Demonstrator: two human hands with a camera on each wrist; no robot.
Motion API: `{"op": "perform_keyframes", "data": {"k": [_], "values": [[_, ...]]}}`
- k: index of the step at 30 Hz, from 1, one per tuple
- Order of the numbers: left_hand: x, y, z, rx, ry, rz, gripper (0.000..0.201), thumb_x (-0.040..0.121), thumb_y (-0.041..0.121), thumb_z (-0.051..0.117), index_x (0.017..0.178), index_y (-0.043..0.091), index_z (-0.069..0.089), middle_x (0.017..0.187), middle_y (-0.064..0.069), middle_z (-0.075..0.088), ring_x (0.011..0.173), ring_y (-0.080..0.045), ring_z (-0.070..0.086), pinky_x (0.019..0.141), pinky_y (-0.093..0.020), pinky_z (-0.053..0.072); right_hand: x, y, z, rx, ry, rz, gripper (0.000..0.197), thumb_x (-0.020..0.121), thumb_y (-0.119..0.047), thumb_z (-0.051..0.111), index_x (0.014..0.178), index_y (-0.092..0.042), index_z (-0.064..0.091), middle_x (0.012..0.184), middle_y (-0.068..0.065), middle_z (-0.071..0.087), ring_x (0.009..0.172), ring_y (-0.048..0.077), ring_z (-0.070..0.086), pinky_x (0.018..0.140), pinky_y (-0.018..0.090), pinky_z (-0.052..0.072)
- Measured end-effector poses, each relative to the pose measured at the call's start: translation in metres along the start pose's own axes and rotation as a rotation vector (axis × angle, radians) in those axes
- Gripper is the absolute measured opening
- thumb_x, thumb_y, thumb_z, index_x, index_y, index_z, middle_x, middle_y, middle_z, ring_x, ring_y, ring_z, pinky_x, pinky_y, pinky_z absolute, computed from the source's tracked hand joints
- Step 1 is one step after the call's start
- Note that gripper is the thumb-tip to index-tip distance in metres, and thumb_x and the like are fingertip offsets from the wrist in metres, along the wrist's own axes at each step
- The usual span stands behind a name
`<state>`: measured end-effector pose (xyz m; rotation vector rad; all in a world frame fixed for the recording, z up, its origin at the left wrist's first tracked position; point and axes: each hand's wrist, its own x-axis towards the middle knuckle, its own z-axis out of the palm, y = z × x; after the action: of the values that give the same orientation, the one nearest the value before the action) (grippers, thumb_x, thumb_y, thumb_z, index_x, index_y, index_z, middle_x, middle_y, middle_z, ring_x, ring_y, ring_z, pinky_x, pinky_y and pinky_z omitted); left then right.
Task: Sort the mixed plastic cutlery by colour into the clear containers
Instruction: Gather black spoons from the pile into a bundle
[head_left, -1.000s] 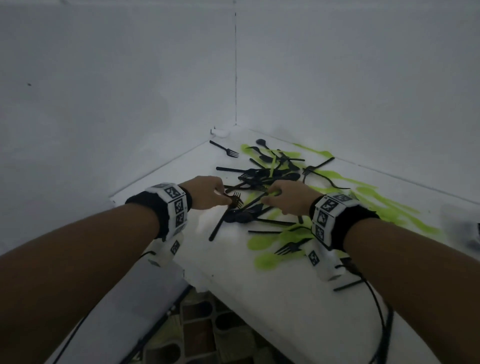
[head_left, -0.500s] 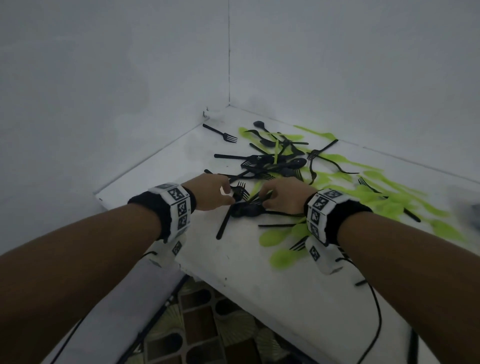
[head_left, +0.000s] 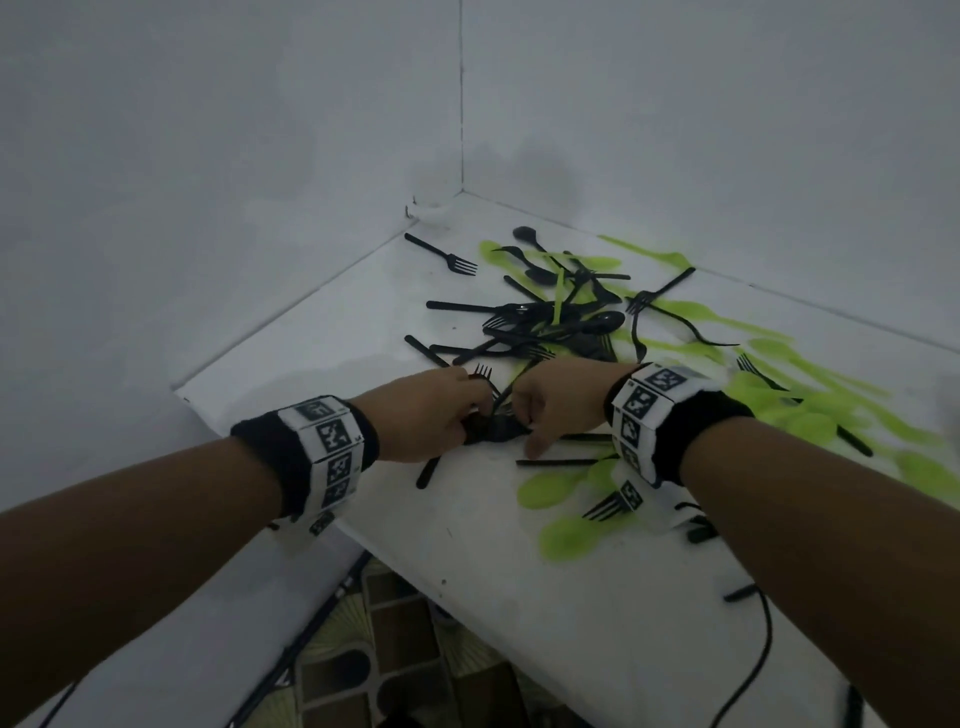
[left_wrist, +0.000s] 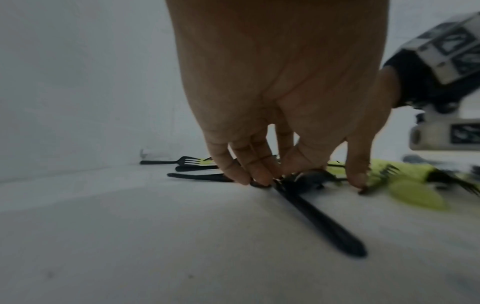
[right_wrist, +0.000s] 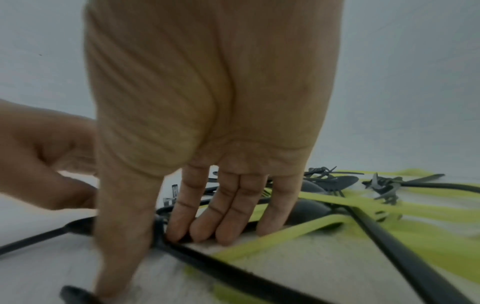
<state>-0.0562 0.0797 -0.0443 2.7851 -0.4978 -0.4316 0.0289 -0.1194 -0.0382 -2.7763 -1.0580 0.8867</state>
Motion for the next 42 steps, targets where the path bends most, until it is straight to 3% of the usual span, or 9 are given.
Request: {"op": "perform_keyframes", "data": {"k": [3, 10, 15, 19, 24, 30, 34, 39, 42], "values": [[0.007, -0.005, -0.001, 0.181, 0.002, 0.158, 0.039, 0.094, 0.015, 0.058, 0.132, 0.024, 0.056, 0.115, 0.001, 0.049, 0.102, -0.018, 0.049, 0.083, -0.032, 0.046, 0.0, 0.0, 0.001, 0.017, 0.062, -0.013, 0.024, 0.077, -0.036, 0.086, 0.089, -0.027, 0.066, 0.09, -0.009, 0.067, 0.083, 0.016, 0.061, 0.068, 0.029, 0.046], [0.029, -0.019, -0.013, 0.185, 0.019, 0.447, 0.022, 0.091, 0.012, 0.064, 0.112, 0.008, 0.062, 0.102, -0.007, 0.054, 0.091, -0.022, 0.05, 0.077, -0.036, 0.046, -0.017, 0.006, -0.003, 0.096, 0.215, 0.057, 0.004, 0.094, -0.029, 0.069, 0.093, -0.033, 0.07, 0.085, -0.019, 0.059, 0.078, 0.009, 0.056, 0.071, 0.022, 0.041], [0.054, -0.032, -0.011, 0.181, 0.09, 0.6, 0.038, 0.091, 0.03, 0.07, 0.128, 0.019, 0.065, 0.113, -0.004, 0.055, 0.103, -0.02, 0.048, 0.086, -0.033, 0.044, -0.045, 0.016, 0.001, 0.14, 0.553, 0.317, 0.017, 0.102, -0.036, 0.056, 0.093, -0.022, 0.061, 0.084, -0.004, 0.063, 0.08, 0.021, 0.059, 0.066, 0.032, 0.042], [0.063, -0.024, -0.007, 0.232, 0.118, 0.886, 0.02, 0.096, 0.027, 0.063, 0.109, 0.018, 0.075, 0.104, -0.004, 0.057, 0.093, -0.023, 0.05, 0.079, -0.036, 0.042, -0.061, 0.017, 0.019, 0.357, 0.852, 0.557, 0.021, 0.106, -0.039, 0.047, 0.106, -0.02, 0.055, 0.079, 0.003, 0.064, 0.073, 0.023, 0.059, 0.064, 0.036, 0.044], [0.069, -0.005, 0.002, 0.025, 0.301, 1.033, 0.031, 0.102, 0.032, 0.054, 0.109, 0.013, 0.076, 0.117, -0.008, 0.061, 0.102, -0.022, 0.057, 0.089, -0.033, 0.047, -0.066, 0.015, 0.047, 0.584, 0.876, 0.783, 0.02, 0.102, -0.034, 0.051, 0.109, -0.015, 0.054, 0.081, 0.004, 0.059, 0.067, 0.021, 0.054, 0.055, 0.031, 0.035], [0.066, 0.023, -0.012, -0.407, 0.281, 0.818, 0.017, 0.109, 0.023, 0.044, 0.111, 0.011, 0.056, 0.096, 0.001, 0.06, 0.086, -0.01, 0.058, 0.074, -0.029, 0.046, -0.063, 0.02, 0.047, 0.543, 0.816, 0.797, 0.023, 0.098, -0.029, 0.055, 0.095, -0.009, 0.064, 0.078, 0.003, 0.059, 0.076, 0.026, 0.057, 0.055, 0.029, 0.036], [0.074, 0.025, -0.028, -0.758, 0.456, 0.578, 0.013, 0.111, 0.026, 0.038, 0.112, 0.017, 0.046, 0.086, -0.002, 0.064, 0.071, -0.01, 0.065, 0.065, -0.033, 0.053, -0.049, 0.023, 0.031, 0.562, 0.828, 0.733, 0.022, 0.095, -0.039, 0.064, 0.093, -0.016, 0.064, 0.078, -0.005, 0.057, 0.072, 0.017, 0.056, 0.056, 0.028, 0.037], [0.103, 0.003, -0.044, -0.653, 0.372, 0.302, 0.03, 0.099, 0.036, 0.065, 0.118, 0.022, 0.047, 0.077, 0.018, 0.059, 0.068, 0.0, 0.06, 0.062, -0.014, 0.046, -0.021, 0.019, 0.023, 0.357, 0.486, 0.724, 0.038, 0.089, -0.048, 0.069, 0.077, -0.015, 0.057, 0.076, 0.001, 0.058, 0.067, 0.018, 0.057, 0.054, 0.027, 0.042], [0.117, -0.018, -0.041, -0.165, 0.271, 0.339, 0.016, 0.095, 0.031, 0.065, 0.091, 0.017, 0.058, 0.077, 0.003, 0.057, 0.07, -0.017, 0.058, 0.065, -0.034, 0.048, -0.015, 0.021, 0.022, 0.317, 0.423, 0.757, 0.043, 0.086, -0.049, 0.074, 0.071, -0.018, 0.049, 0.074, 0.0, 0.055, 0.063, 0.014, 0.052, 0.053, 0.027, 0.042]]}}
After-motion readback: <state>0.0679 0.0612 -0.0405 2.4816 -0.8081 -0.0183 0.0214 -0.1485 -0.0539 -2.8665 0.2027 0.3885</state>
